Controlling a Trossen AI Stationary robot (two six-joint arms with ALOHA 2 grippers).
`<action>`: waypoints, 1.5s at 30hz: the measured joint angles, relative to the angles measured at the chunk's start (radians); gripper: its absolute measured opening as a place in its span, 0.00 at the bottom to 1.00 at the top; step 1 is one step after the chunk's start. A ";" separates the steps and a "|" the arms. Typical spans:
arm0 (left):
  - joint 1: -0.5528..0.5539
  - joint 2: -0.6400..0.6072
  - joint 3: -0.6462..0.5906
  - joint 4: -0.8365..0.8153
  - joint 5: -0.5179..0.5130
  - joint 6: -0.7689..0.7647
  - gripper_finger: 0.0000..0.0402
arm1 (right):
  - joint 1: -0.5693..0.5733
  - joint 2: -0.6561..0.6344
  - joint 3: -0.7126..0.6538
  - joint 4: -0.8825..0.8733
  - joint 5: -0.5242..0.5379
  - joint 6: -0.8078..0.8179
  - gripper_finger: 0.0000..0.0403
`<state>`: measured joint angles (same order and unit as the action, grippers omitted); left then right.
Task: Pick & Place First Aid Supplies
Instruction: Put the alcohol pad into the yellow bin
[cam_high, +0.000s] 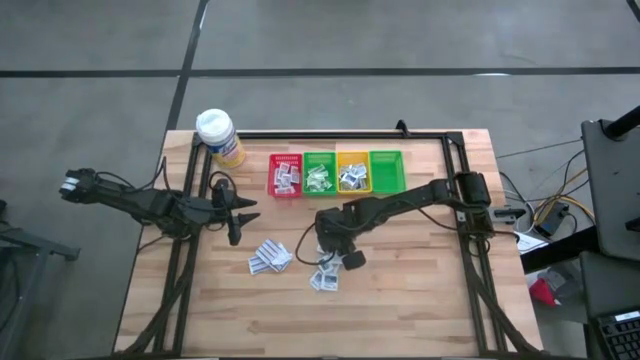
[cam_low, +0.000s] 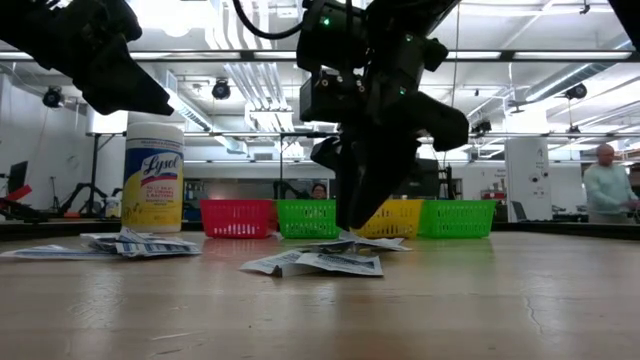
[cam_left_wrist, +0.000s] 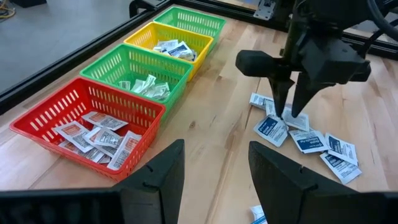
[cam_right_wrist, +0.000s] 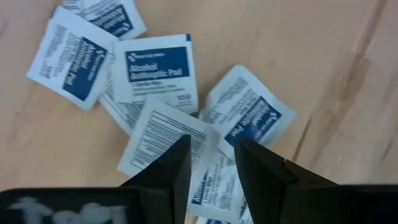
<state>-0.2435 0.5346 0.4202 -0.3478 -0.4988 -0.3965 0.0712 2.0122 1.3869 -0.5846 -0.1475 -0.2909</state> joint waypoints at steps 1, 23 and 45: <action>0.000 0.000 0.000 0.000 0.000 0.000 0.43 | 0.000 0.000 0.000 0.000 -0.011 0.000 0.30; 0.000 0.000 0.000 0.002 0.000 0.001 0.43 | -0.002 0.027 -0.002 0.012 -0.019 0.028 0.24; 0.000 0.000 0.000 0.002 0.000 0.003 0.43 | -0.002 0.027 -0.008 0.012 -0.011 0.082 0.02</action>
<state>-0.2434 0.5350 0.4202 -0.3462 -0.4988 -0.3935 0.0696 2.0392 1.3788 -0.5721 -0.1588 -0.2092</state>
